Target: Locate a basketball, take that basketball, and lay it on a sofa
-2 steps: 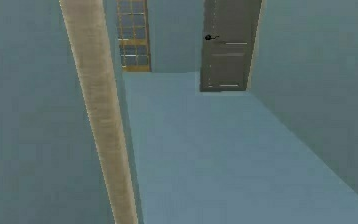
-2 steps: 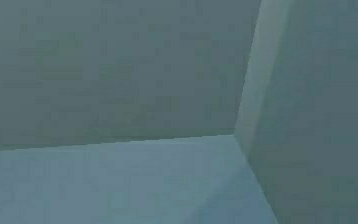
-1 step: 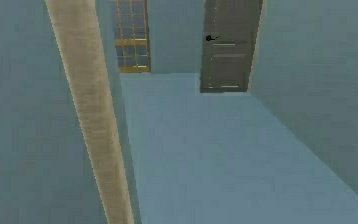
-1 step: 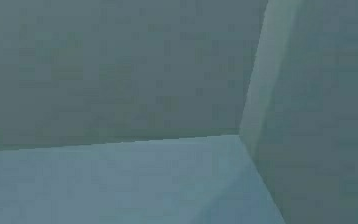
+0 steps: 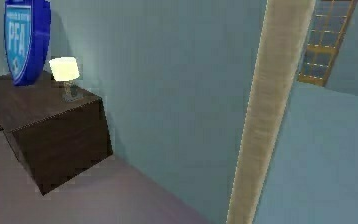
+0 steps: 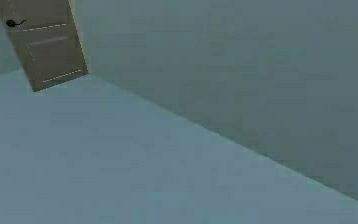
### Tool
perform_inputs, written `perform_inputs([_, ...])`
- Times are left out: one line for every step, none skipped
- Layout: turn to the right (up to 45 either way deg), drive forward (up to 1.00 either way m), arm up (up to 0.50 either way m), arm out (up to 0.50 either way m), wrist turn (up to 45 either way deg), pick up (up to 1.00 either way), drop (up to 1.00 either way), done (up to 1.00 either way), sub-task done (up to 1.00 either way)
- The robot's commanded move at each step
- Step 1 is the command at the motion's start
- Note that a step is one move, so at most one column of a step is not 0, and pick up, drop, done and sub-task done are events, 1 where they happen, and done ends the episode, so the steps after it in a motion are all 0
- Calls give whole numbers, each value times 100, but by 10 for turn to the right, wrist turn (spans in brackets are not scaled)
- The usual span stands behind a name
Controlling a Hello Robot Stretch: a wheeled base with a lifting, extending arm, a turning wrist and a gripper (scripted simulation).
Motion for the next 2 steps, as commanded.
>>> perform_inputs([-390,0,0,0,0,0,0,0,0])
perform_inputs([-30,0,0,0,0,0,0,0,0])
